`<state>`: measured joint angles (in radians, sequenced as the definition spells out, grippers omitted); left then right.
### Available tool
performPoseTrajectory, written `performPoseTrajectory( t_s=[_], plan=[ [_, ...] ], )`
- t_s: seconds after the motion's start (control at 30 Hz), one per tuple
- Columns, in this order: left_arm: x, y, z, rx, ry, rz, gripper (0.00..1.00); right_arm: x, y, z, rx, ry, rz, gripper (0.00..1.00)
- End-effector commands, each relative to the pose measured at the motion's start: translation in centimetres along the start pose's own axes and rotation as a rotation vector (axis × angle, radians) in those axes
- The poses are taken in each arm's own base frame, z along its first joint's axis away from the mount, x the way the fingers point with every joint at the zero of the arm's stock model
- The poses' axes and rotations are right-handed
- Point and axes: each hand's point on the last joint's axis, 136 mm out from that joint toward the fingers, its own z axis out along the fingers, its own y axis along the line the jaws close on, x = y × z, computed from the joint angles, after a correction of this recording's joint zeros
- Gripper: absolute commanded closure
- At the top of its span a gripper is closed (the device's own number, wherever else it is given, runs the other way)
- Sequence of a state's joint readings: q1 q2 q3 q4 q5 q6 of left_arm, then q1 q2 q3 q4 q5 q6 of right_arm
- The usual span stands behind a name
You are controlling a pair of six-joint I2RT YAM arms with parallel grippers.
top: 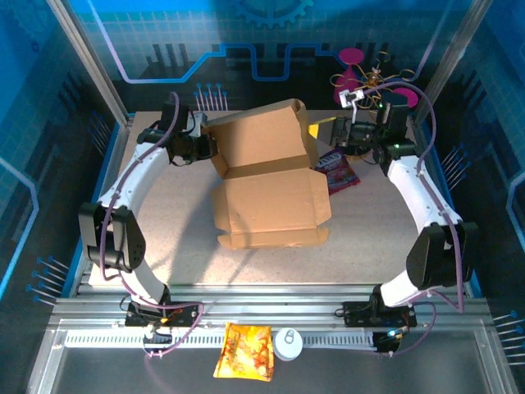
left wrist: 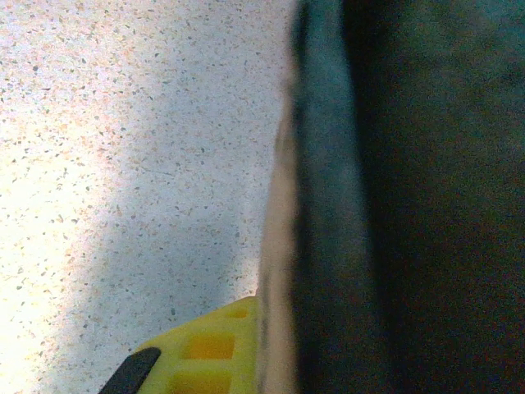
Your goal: Fold the paper box
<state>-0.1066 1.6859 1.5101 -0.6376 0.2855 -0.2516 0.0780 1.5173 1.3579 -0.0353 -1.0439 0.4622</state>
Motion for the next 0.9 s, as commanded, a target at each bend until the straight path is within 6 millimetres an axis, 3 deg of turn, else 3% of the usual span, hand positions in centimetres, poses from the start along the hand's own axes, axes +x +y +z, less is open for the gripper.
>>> performPoseTrajectory(
  t_s=[0.0,0.33,0.6,0.73,0.87],
  plan=[
    [-0.8,-0.4,-0.6,0.019,-0.007,0.003,1.00,0.0,0.5,-0.5,0.075,0.021,-0.079,0.29],
    [-1.1,-0.7,-0.9,0.023,-0.016,0.022,1.00,1.3,-1.0,1.8,0.241,0.129,-0.187,0.30],
    [-1.1,-0.6,-1.3,0.011,-0.024,0.026,1.00,1.3,-2.4,2.7,0.431,0.173,-0.276,0.42],
    [-1.1,-0.7,-1.5,0.005,-0.029,0.030,1.00,1.1,-3.1,2.9,0.526,0.184,-0.317,0.54],
    [-1.0,-0.8,-1.5,-0.007,-0.031,0.030,1.00,1.1,-4.0,3.4,0.649,0.226,-0.371,0.56]
  ],
)
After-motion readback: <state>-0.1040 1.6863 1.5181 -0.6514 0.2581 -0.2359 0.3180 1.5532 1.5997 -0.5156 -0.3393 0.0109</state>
